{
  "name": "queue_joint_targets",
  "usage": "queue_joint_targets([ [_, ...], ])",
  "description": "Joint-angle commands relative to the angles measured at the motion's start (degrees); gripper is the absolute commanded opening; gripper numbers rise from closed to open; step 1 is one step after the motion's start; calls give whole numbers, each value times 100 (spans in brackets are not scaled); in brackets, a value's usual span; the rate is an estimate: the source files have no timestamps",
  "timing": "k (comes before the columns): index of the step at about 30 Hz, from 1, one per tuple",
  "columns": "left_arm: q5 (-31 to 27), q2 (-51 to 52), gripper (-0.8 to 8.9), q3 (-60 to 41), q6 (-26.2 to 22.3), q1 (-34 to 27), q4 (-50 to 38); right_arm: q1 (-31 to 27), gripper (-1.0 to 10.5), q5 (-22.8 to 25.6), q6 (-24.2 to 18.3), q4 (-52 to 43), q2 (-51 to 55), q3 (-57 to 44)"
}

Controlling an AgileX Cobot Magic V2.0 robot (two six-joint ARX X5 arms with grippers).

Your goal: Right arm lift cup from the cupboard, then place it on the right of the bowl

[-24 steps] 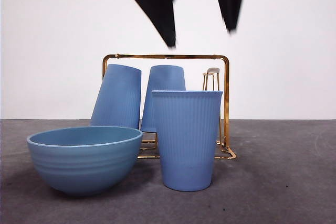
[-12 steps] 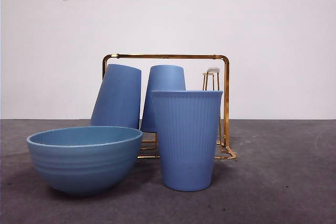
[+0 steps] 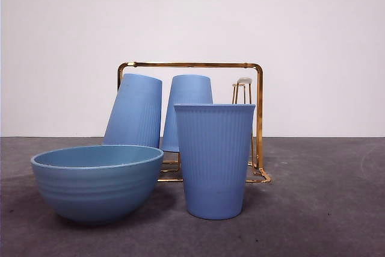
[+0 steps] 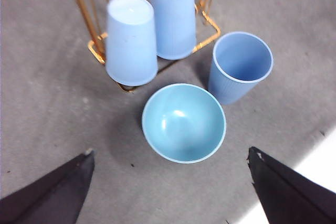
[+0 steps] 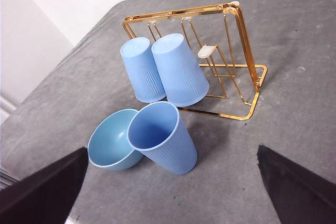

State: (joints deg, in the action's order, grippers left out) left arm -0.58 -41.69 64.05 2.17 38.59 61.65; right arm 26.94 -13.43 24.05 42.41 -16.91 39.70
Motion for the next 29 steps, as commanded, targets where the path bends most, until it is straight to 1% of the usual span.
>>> queue_joint_targets([
  [1, -61, 592, 467, -339, -151, -52, -247, 26, 496, -2, 31, -31, -17, 48],
  [5, -79, 1360, 468, -870, -111, -109, -492, 26, 496, -2, -72, -24, -17, 48],
  [9, -79, 1718, 467, -1163, 92, -109, -511, 26, 496, -4, -74, -13, -17, 48],
  [11, -79, 1799, 453, -1224, 205, -107, -518, 26, 496, -4, -74, -13, -17, 48],
  [12, -79, 1821, 425, -1233, 238, -107, -518, 26, 495, -4, -74, -11, -17, 48],
  [13, -79, 1823, 336, -1233, 264, -107, -520, 26, 464, -7, -72, -7, -17, 48],
  [14, -79, 1823, 177, -1233, 269, -107, -516, 26, 330, -17, -74, 4, -17, 48],
  [15, -79, 1823, 21, -1233, 271, -107, -511, 26, 169, -24, -81, 15, -17, 48],
  [16, -79, 1821, 24, -1233, 289, -107, -520, 26, -3, -22, -87, 31, -17, 48],
  [17, -79, 1821, 12, -1233, 291, -107, -544, 26, 19, -7, -101, 37, -17, 48],
  [29, -79, 1821, 19, -1231, 345, -107, -599, 26, 19, -2, -98, 17, -17, 48],
])
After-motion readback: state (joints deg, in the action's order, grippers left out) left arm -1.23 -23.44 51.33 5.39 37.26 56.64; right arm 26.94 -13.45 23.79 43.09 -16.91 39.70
